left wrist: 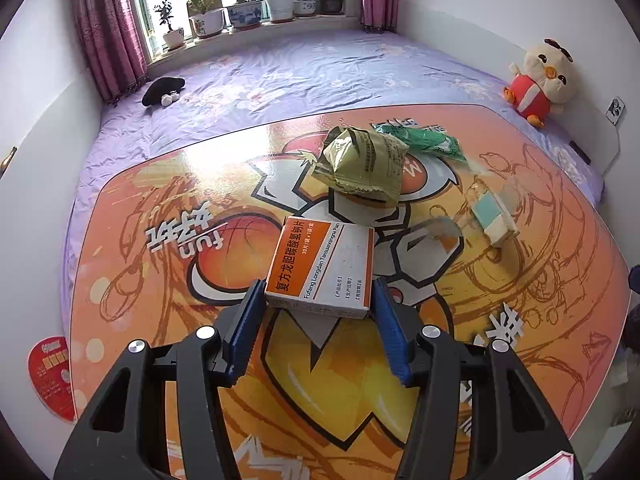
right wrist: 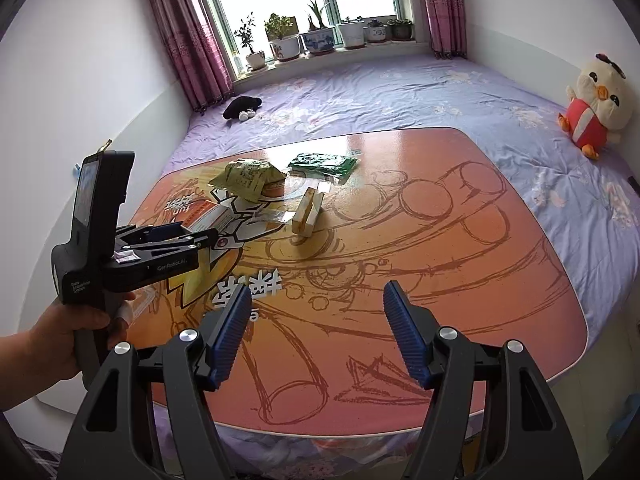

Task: Collect trash
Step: 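Grasp the orange-white medicine box with the left tool while the right tool grasps the small white box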

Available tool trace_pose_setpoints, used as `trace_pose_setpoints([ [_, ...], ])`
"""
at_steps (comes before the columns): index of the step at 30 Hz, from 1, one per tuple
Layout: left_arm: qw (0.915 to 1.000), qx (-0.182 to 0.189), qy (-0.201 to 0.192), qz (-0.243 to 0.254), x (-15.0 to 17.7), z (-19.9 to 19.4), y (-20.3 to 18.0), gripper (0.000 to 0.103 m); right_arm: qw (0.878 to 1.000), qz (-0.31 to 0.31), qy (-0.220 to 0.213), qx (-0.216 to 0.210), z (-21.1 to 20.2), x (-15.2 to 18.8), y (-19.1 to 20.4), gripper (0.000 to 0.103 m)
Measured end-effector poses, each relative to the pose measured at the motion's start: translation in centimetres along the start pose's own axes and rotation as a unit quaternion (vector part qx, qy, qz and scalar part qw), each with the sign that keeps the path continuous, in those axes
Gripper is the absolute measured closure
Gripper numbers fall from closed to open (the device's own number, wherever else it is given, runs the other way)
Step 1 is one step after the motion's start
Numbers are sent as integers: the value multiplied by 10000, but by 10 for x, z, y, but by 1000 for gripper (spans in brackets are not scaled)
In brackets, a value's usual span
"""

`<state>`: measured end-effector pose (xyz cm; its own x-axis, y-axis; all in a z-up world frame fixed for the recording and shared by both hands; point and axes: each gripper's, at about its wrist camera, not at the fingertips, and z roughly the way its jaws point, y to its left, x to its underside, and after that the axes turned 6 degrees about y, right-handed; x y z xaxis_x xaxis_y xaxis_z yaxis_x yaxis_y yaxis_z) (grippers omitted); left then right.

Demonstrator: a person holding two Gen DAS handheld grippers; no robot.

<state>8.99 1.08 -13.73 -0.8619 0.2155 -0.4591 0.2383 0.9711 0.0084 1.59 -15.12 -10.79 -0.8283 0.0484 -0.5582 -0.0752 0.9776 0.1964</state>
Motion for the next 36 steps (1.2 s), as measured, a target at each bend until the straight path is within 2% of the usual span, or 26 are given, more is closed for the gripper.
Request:
trace_pose_setpoints([
  [8,9999,-95,12,-81,11,-9,14,47,9995,-209,219,96,41,-20,12,34],
  [9,9999,-83,10,-88,10,-9,14,38,9994,-212,247,111,46,-23,13,34],
  [11,9998,-123,-67,-118,8,-9,14,28,9992,-210,289,189,58,-33,12,34],
  [18,9999,-89,41,-20,0,2,14,27,9973,-224,569,403,100,-62,17,34],
  [26,9997,-132,178,-110,-11,11,18,21,9949,-314,679,684,122,-74,26,34],
  [28,9997,-132,177,-112,-13,12,19,22,9947,-387,659,682,121,-74,28,38],
  [30,9998,-116,156,-84,-12,11,18,27,9951,-406,624,653,119,-73,29,57],
  [31,9998,-102,153,-57,-12,10,18,29,9953,-386,618,638,117,-72,28,62],
  [33,9999,-77,141,-21,-13,8,17,42,9958,-337,604,592,116,-71,26,76],
  [35,9999,-69,129,8,-13,7,17,52,9962,-301,601,554,115,-71,24,81],
  [36,9999,-45,128,1,-13,6,18,53,9963,-290,610,536,115,-71,24,83],
])
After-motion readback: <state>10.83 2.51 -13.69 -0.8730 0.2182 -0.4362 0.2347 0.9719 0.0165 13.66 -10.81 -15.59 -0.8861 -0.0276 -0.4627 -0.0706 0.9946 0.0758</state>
